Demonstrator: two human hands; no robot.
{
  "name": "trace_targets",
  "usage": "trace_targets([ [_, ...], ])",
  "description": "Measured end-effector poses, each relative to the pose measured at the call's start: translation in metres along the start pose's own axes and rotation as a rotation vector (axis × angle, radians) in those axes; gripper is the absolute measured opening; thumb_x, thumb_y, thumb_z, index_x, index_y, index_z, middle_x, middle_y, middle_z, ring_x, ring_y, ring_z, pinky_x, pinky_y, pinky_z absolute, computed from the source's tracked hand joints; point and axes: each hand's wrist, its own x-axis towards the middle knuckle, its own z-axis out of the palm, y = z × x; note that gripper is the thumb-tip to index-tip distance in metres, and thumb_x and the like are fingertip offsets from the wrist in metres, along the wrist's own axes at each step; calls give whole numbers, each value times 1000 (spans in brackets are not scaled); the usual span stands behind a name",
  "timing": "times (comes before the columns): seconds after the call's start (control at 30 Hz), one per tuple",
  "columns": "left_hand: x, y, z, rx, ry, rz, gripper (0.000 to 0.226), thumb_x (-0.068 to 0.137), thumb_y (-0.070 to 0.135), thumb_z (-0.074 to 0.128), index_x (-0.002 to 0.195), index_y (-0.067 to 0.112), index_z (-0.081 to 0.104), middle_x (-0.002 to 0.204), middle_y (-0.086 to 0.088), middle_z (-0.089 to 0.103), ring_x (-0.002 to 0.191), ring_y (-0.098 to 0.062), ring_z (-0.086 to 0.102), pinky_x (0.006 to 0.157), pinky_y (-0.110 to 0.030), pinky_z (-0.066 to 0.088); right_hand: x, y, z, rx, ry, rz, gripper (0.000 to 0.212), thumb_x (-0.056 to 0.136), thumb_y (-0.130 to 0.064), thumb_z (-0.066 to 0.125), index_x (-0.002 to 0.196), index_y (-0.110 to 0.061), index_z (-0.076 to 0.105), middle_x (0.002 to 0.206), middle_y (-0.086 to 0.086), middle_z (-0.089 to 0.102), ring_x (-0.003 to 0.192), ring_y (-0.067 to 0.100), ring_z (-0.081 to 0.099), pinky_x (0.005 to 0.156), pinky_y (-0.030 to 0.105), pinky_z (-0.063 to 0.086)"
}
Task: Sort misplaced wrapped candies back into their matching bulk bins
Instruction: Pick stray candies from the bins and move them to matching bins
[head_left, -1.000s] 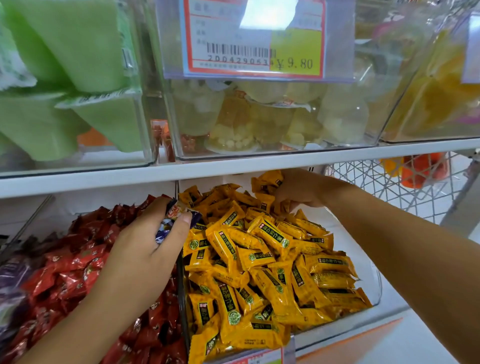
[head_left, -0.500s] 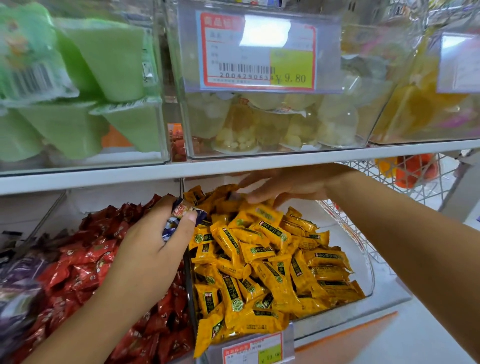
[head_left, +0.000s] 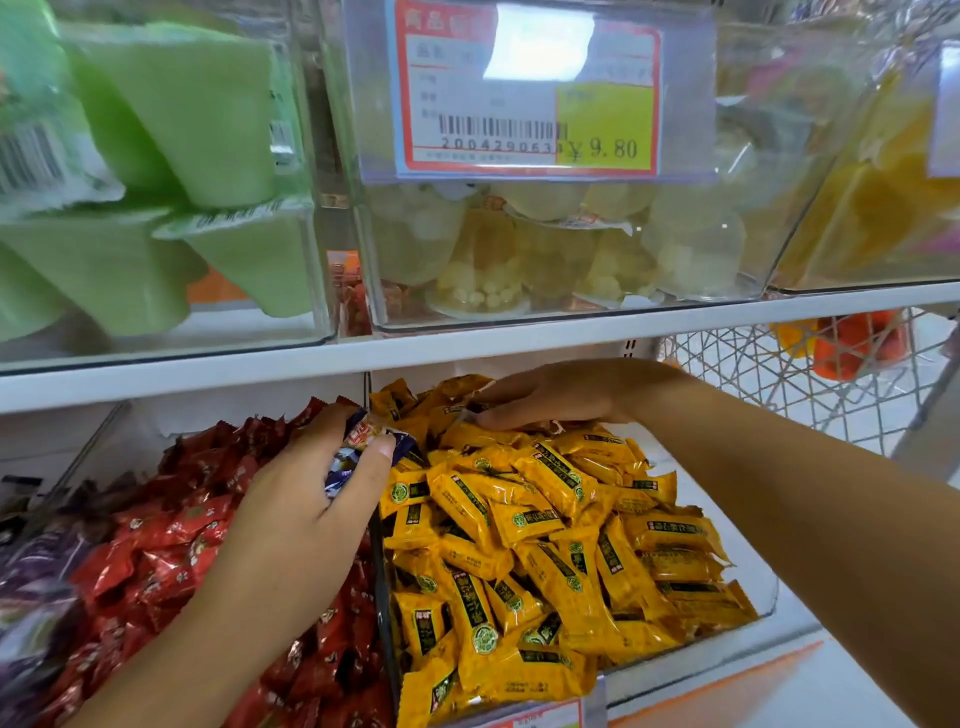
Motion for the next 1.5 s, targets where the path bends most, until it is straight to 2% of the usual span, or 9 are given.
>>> trace_targets([
  [0.17, 2, -2, -1, 21, 15, -20, 33, 93, 37, 49, 67, 17, 49, 54, 0, 46, 61, 2, 51, 48, -22, 26, -8, 11, -4, 98, 230, -79, 39, 85, -27, 70, 118, -44, 58, 127, -10, 58, 117, 5, 52, 88, 18, 41],
  [0.37, -1, 0, 0, -18, -13, -15, 27, 94, 37, 49, 72, 22, 54, 64, 1, 56, 72, 1, 54, 52, -16, 35, -20, -25, 18, -119, 344, -179, 24, 88, -30, 68, 111, -28, 69, 92, -22, 56, 81, -8, 49, 66, -3, 35],
  [0.6, 2, -7, -5, -163, -54, -116, 33, 92, 45, 49, 62, 32, 54, 49, 8, 47, 41, -5, 42, 43, -16, 34, -38, -30, 22, 157, 589, -202, 13, 80, -40, 73, 71, -39, 63, 68, -20, 64, 75, -1, 59, 72, 18, 45],
  [0.77, 0, -4, -4, -337, -141, -132, 19, 92, 43, 53, 79, 41, 67, 52, 7, 49, 45, -4, 42, 47, -21, 33, -56, -59, 39, -38, 377, -282, 7, 81, -41, 71, 80, -37, 66, 73, -25, 64, 68, -18, 54, 63, 2, 37],
  [1.0, 0, -3, -15, -178, 3, -154, 37, 92, 36, 58, 61, 15, 54, 50, 2, 52, 37, -4, 41, 41, -18, 29, -52, -73, 61, 35, 546, -322, 18, 85, -40, 68, 102, -33, 68, 100, -18, 68, 89, -11, 59, 83, 16, 46],
  [1.1, 0, -5, -23, -219, 43, -172, 30, 93, 31, 57, 64, 24, 54, 50, 4, 53, 36, -2, 44, 38, -13, 31, -58, -56, 69, -342, 336, -246, 58, 80, -66, 57, 134, -52, 42, 146, -18, 39, 135, 2, 33, 116, 33, 25],
  [1.17, -1, -7, -26, -212, 38, -163, 27, 94, 31, 57, 68, 25, 55, 55, 1, 54, 36, -1, 45, 38, -14, 29, -53, -39, 80, -548, 236, -155, 68, 77, -77, 47, 138, -63, 22, 159, -18, 10, 147, 15, -3, 118, 54, -2],
  [1.23, -2, -7, -28, -208, 29, -166, 25, 95, 31, 56, 70, 24, 55, 56, 1, 54, 34, -1, 44, 36, -13, 28, -44, -23, 82, -556, 262, -109, 61, 80, -78, 39, 137, -65, 21, 160, -18, -1, 147, 20, -15, 112, 63, -9],
  [1.5, -6, -6, -30, -162, -16, -141, 35, 96, 30, 54, 62, 22, 50, 57, -4, 51, 36, 0, 45, 39, -11, 33, -23, 14, 50, -535, 389, 127, 65, 85, -76, 30, 145, -49, 26, 160, -11, 10, 148, 23, 7, 117, 47, 10],
])
